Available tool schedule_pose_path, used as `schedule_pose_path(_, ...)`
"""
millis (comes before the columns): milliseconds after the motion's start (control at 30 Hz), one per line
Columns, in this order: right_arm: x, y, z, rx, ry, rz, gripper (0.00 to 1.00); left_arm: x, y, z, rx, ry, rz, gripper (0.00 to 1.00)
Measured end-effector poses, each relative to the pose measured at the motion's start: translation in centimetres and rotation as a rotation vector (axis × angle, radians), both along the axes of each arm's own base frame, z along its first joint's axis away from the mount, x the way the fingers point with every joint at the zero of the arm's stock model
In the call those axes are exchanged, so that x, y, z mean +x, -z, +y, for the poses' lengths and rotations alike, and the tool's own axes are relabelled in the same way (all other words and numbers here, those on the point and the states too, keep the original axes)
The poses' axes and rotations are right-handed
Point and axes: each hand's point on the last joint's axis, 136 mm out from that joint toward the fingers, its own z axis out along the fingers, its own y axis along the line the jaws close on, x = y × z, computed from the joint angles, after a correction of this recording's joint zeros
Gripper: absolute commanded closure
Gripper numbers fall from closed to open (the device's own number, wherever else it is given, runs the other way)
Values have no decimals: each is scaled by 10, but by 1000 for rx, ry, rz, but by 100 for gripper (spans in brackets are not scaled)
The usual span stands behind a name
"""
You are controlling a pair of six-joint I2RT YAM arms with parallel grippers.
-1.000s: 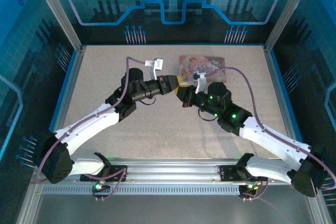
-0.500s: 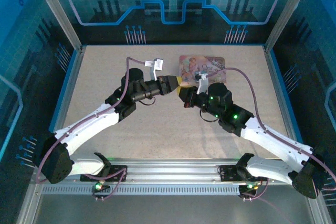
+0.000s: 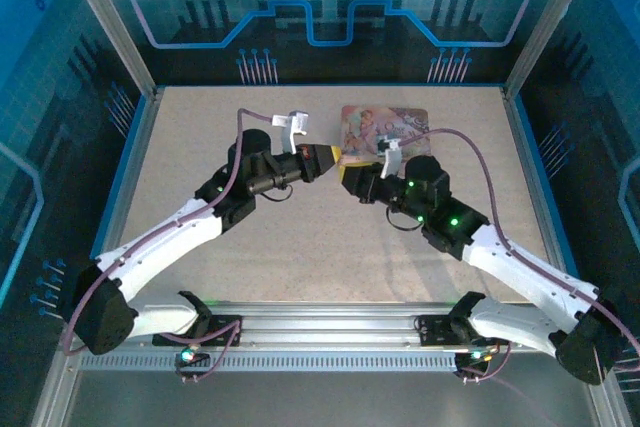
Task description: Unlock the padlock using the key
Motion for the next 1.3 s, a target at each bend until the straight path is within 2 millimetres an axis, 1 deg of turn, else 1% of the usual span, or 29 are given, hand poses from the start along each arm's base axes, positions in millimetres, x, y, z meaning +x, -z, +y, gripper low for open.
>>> schedule_pose_path(200,10,-7,-31,156,-31,-12,45,-3,-20,2,-11,2,-53,100)
schedule_pose_path(267,7,-12,-30,193,-67,-14,43,-3,-22,2,-9,3,-58,100)
schedule_pose_path(333,1,-21,-23,224,-124,-31,41,-3,-23,2,-8,3,-57,100)
schedule_pose_path(433,-5,-30,-13,246,-188,-46,40,-3,-22,2,-6,3,-55,100)
schedule_pose_path(600,-6,-36,5,251,-254,-40,45,-3,-22,2,-5,3,-53,100)
schedule_pose_path(733,-3,-32,17,246,-277,-21,51,-3,-22,2,-6,3,-53,100)
schedule_pose_path(833,-2,-28,19,241,-281,-13,57,-3,-22,2,-6,3,-53,100)
schedule_pose_path(1133,-2,-30,23,247,-281,-9,74,-3,-22,2,-6,3,-53,100)
schedule_pose_path(1300,0,-29,23,246,-278,-1,81,-3,-22,2,-6,3,-53,100)
